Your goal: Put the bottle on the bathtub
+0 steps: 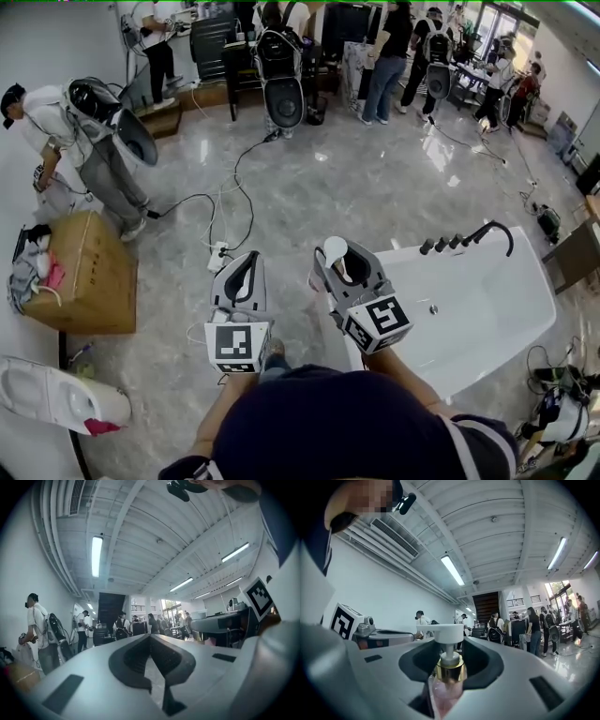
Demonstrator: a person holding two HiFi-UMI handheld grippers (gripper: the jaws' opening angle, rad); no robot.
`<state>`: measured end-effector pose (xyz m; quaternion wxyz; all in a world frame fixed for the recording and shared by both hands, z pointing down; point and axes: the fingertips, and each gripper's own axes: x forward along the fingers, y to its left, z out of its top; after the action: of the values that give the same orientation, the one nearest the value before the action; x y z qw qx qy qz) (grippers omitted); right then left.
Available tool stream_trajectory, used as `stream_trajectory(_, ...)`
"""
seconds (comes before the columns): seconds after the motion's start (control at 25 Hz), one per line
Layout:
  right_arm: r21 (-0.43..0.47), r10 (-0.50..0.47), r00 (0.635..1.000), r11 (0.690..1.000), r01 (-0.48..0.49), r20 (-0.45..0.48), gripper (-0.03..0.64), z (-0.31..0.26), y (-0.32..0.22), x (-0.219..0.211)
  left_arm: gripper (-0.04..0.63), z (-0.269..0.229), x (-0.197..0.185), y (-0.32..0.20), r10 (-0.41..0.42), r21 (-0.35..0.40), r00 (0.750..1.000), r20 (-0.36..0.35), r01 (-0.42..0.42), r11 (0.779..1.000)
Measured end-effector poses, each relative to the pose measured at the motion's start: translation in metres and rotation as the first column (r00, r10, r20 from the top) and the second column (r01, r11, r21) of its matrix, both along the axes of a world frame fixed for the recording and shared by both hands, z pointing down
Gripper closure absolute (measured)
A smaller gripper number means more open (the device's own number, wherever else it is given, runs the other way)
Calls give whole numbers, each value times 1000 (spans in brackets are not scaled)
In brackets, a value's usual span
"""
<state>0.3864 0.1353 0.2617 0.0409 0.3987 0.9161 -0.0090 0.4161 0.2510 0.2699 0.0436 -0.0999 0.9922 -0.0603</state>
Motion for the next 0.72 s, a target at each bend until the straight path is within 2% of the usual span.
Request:
stream_trajectory(0.2,-20,57,998,998,-57,21,462,-7,33,-67,572,-8,-68,41,53,22,998,18,-54,998)
stream_trajectory(0.32,-43,114,993,993,-113,21,462,0,44,-98,572,-4,-102,57,98,-4,995,18,-98,995)
stream_trajectory(0.48,-62,170,985,984,-170,10,462,17,47,-120,572,5,-132,62,157,-4,987,44,-157,988)
stream_trajectory(0.72,-25,217,975,976,-219,-43,462,38,42,-149,572,24,-167,59,215,20,977,9,-215,976)
